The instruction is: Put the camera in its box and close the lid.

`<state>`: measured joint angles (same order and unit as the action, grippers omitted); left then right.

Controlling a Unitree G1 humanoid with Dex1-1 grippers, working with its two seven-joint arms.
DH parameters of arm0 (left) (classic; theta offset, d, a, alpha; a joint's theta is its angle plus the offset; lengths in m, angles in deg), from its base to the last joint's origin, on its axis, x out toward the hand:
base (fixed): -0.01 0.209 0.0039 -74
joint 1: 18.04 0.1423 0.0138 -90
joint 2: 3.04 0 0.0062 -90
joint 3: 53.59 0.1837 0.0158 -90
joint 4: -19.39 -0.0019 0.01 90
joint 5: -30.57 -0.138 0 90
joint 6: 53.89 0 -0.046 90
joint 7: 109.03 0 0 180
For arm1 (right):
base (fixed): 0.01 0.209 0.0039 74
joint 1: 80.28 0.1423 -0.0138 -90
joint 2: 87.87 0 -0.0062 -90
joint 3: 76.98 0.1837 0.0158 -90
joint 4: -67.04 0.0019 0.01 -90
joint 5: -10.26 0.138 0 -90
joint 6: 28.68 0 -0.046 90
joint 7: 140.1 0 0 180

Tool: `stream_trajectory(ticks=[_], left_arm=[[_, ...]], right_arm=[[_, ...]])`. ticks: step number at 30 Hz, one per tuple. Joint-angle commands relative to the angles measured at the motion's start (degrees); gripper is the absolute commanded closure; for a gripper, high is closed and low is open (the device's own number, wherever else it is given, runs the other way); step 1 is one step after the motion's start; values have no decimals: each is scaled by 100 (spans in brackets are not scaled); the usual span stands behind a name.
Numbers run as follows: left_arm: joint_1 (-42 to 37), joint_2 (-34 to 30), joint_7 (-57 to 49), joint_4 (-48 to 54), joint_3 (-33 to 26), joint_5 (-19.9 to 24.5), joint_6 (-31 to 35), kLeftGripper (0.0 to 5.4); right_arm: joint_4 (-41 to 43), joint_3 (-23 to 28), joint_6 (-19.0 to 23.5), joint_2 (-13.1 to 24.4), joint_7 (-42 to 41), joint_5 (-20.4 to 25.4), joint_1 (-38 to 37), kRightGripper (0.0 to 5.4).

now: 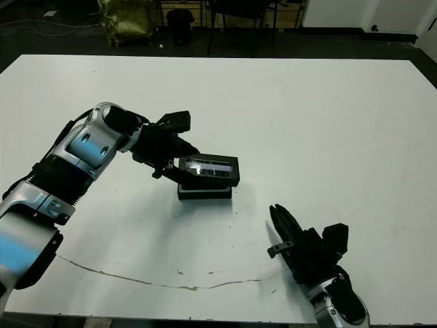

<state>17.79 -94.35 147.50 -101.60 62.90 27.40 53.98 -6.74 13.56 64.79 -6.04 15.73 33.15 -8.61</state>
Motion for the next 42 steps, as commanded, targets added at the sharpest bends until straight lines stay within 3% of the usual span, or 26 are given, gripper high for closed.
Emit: stream_trajectory(ticks=[1, 42], left_arm=[[46, -7, -22, -74, 86, -110, -42, 280], [125, 34, -112, -50, 506, -475, 292, 280]], right_arm=[[-113, 5, 48, -13, -45, 67, -27, 540], [-146, 15, -68, -10, -38, 24, -92, 540]])
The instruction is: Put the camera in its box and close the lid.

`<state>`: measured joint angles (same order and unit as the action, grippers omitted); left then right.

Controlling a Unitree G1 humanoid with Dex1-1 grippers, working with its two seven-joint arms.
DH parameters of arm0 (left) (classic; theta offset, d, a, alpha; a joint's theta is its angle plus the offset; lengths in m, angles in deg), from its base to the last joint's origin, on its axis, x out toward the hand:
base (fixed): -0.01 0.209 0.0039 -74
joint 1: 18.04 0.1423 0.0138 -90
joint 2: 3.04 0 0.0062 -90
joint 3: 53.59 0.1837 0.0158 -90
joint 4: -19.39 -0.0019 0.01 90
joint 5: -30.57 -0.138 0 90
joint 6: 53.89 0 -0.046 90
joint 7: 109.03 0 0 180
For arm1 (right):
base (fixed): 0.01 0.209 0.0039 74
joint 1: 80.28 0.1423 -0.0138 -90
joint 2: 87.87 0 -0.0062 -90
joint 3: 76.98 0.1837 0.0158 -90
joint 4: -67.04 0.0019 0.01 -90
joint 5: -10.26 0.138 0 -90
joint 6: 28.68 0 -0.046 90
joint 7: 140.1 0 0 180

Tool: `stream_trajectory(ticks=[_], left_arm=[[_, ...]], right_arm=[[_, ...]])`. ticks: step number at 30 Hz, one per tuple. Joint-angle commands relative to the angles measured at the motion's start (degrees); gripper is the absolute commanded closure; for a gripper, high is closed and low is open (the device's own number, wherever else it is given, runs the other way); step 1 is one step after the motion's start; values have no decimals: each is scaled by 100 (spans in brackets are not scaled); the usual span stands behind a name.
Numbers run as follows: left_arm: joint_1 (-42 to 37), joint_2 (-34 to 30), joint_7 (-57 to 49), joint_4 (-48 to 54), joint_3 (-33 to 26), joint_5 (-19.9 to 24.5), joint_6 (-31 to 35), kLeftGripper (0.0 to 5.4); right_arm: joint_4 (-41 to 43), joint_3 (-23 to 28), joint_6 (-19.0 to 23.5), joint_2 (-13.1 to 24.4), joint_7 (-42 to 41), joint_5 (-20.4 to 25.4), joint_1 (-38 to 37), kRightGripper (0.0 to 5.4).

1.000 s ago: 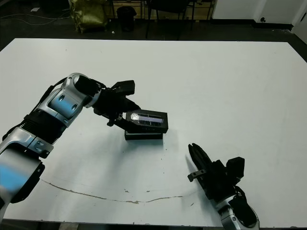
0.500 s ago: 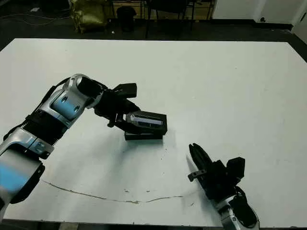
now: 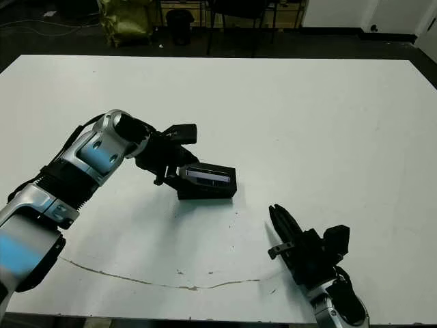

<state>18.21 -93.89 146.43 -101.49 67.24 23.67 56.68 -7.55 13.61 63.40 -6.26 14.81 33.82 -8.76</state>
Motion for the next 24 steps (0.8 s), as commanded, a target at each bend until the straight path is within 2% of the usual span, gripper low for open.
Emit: stream_trajectory(ticks=[1, 5, 9, 13, 16, 24], left_arm=[[79, -7, 4, -76, 86, -105, 53, 280], [66, -1, -2, -135, 159, -169, 75, 280], [78, 16, -5, -229, 178, -215, 47, 280], [112, 18, -66, -365, 149, -225, 6, 280], [116, 32, -114, -529, 114, -221, 10, 280], [135, 21, -107, -883, 37, -231, -191, 280]], right_arm=[[-99, 16, 45, -2, 8, 1, -69, 540], [-116, 19, 6, -31, -19, 38, -64, 540], [57, 8, 168, -25, 100, 28, -125, 540], [-55, 19, 66, -34, 75, 1, -101, 540], [26, 15, 176, -42, 134, 43, -127, 540], [-21, 19, 111, -26, 78, 30, -122, 540]])
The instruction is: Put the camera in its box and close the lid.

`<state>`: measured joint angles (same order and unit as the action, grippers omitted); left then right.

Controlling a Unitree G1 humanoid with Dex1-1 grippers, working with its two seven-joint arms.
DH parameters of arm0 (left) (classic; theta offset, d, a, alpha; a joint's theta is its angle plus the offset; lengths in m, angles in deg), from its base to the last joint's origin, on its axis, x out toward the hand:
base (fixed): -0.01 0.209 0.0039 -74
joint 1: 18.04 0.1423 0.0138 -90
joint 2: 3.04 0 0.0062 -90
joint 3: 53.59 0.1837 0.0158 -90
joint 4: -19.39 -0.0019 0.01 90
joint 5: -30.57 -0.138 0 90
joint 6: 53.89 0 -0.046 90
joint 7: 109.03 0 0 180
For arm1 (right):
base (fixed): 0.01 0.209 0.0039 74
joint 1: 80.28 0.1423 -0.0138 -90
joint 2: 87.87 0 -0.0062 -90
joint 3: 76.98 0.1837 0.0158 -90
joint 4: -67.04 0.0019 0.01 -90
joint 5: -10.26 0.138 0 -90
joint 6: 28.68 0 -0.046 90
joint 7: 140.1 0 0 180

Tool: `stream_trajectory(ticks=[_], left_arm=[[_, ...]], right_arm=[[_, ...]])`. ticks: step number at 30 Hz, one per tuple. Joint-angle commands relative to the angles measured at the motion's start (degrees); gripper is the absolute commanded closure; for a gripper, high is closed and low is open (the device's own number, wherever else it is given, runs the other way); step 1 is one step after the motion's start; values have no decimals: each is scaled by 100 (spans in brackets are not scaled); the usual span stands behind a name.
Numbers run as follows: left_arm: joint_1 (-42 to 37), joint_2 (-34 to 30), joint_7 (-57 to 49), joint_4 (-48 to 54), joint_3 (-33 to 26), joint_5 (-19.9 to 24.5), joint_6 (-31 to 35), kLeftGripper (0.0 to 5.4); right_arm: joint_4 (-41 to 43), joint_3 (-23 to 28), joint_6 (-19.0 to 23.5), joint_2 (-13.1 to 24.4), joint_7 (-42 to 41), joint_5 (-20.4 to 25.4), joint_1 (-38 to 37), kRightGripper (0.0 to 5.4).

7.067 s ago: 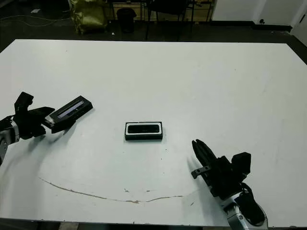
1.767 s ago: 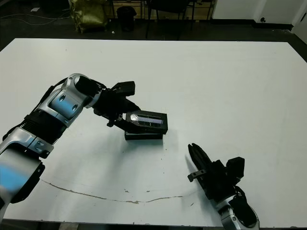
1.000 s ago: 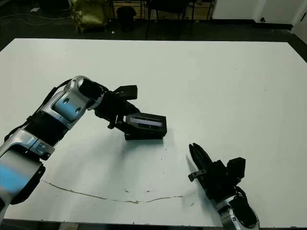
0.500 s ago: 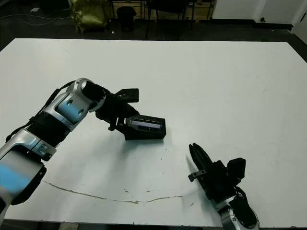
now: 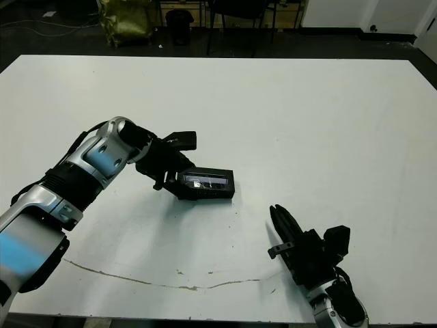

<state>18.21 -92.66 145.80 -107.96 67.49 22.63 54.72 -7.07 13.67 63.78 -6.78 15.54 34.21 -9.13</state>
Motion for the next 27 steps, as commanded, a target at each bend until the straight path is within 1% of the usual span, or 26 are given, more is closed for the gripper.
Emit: stream_trajectory(ticks=[1, 4, 8, 10, 12, 15, 18, 21, 27], left_arm=[[144, -101, -47, -287, 13, -133, 8, 280], [147, -80, -46, -433, 7, -134, 108, 280], [173, -81, -63, -608, -4, -148, -83, 280], [184, -80, -104, -688, -2, -176, -142, 280], [193, -71, -102, -782, -17, -170, -194, 280], [237, -75, -102, -862, -49, -166, -222, 280], [275, -80, -87, -937, -77, -162, -219, 280], [327, -107, -91, -981, -76, -182, -257, 280], [497, -199, -176, -872, -12, -285, -693, 280]], right_arm=[[-54, 11, 95, 37, 20, -23, -89, 540], [55, 4, 229, 50, 127, -50, -124, 540], [-98, 28, 67, 41, -11, -28, -72, 540], [-54, 22, 121, 59, 67, -119, -86, 540], [-57, 30, 146, 64, 39, -87, -85, 540], [-64, 27, 42, 42, -4, -94, -91, 540], [89, 14, 160, 68, 65, -107, -130, 540], [94, 11, 165, 92, 59, -128, -109, 540], [71, 22, 210, 52, 44, -35, -99, 540]])
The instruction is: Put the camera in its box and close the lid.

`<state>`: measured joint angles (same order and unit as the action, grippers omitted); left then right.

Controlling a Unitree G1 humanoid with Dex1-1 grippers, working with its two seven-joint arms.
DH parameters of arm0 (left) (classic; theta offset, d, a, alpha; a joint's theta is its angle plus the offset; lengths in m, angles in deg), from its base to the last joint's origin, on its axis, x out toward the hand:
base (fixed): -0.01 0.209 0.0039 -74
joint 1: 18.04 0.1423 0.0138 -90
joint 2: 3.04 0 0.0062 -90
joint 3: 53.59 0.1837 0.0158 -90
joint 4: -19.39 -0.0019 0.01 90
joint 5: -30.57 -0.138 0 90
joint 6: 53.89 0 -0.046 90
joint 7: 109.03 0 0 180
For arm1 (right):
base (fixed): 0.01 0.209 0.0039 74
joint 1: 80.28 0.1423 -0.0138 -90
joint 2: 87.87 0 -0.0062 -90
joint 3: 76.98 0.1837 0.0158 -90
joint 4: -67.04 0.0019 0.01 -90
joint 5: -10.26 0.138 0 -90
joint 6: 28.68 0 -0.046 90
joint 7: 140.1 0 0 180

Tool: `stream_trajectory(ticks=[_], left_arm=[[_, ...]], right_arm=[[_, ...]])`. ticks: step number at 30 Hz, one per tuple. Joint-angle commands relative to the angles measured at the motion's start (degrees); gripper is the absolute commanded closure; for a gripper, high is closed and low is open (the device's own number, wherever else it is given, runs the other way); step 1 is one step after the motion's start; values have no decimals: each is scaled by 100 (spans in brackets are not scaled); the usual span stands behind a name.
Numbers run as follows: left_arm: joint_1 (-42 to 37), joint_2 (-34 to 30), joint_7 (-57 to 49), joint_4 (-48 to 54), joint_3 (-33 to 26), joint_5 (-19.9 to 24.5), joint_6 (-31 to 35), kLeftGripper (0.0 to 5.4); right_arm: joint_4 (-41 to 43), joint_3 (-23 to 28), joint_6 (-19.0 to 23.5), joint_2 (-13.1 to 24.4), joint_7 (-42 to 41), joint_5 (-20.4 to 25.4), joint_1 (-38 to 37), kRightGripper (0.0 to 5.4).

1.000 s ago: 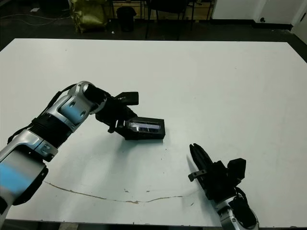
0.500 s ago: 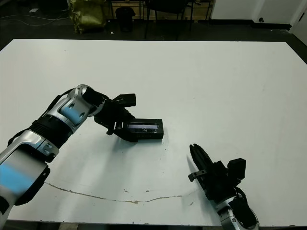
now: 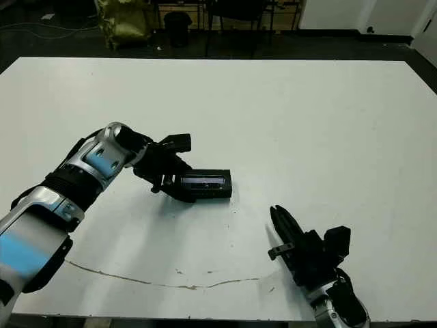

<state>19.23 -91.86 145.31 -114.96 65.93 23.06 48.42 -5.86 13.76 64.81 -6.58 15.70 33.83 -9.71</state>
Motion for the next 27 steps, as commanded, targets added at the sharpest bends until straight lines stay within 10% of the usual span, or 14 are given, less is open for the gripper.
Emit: stream_trajectory(ticks=[1, 12, 27], left_arm=[[406, -299, -118, -148, 187, -369, -177, 262], [326, -340, 4, -350, 553, -693, -1056, 11], [333, -875, -409, -1273, 738, -1096, -2001, 1]], right_arm=[[-44, 11, 104, 32, 20, 9, -42, 540], [-142, 49, 45, 52, -58, 41, -4, 540], [-7, 44, 137, 74, 20, 5, -72, 540]])
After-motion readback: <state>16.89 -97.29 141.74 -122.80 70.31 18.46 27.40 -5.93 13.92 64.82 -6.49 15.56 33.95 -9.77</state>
